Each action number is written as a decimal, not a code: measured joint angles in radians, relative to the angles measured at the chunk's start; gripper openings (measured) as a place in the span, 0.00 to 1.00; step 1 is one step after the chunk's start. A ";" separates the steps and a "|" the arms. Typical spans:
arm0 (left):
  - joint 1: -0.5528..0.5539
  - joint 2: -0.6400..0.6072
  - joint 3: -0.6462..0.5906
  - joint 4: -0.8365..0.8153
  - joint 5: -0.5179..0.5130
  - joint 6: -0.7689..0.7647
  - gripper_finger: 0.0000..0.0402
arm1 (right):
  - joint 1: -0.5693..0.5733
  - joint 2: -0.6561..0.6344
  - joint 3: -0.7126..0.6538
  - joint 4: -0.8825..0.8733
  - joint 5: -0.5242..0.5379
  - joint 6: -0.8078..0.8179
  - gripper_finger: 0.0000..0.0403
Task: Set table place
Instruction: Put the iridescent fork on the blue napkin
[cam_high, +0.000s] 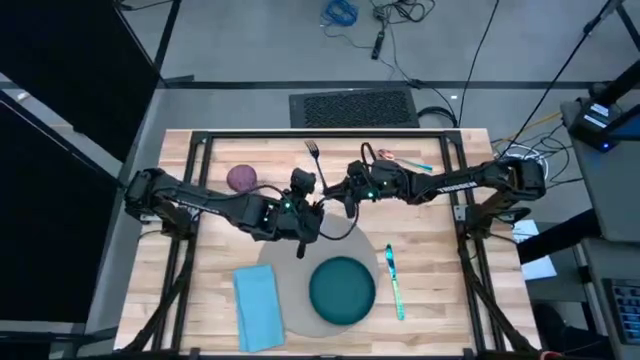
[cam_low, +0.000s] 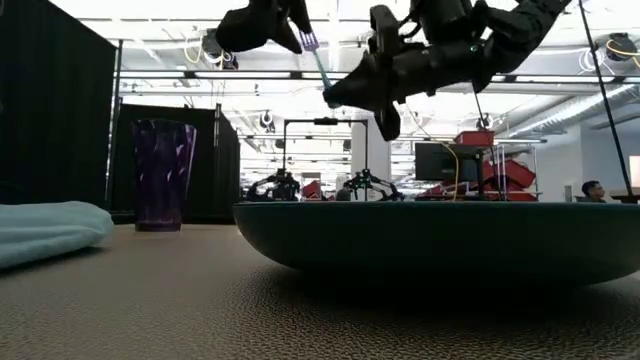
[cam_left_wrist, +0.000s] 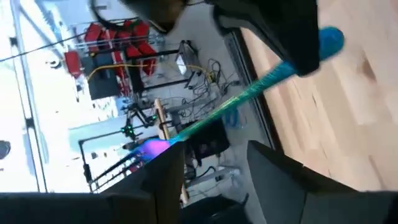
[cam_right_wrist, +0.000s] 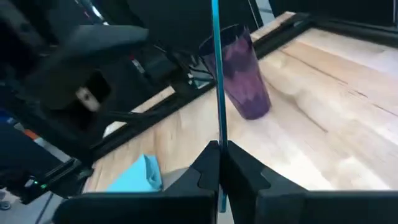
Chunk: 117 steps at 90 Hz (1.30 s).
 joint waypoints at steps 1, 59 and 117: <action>0.002 0.000 0.000 -0.001 0.000 -0.009 0.40 | 0.000 0.000 0.000 -0.001 0.002 -0.002 0.00; 0.139 -0.094 -0.020 0.305 0.253 -0.879 0.40 | 0.072 -0.007 0.000 0.116 0.458 -0.378 0.00; 0.168 -0.089 -0.123 0.617 0.154 -0.769 0.40 | 0.066 -0.005 0.000 0.214 0.430 -0.476 0.00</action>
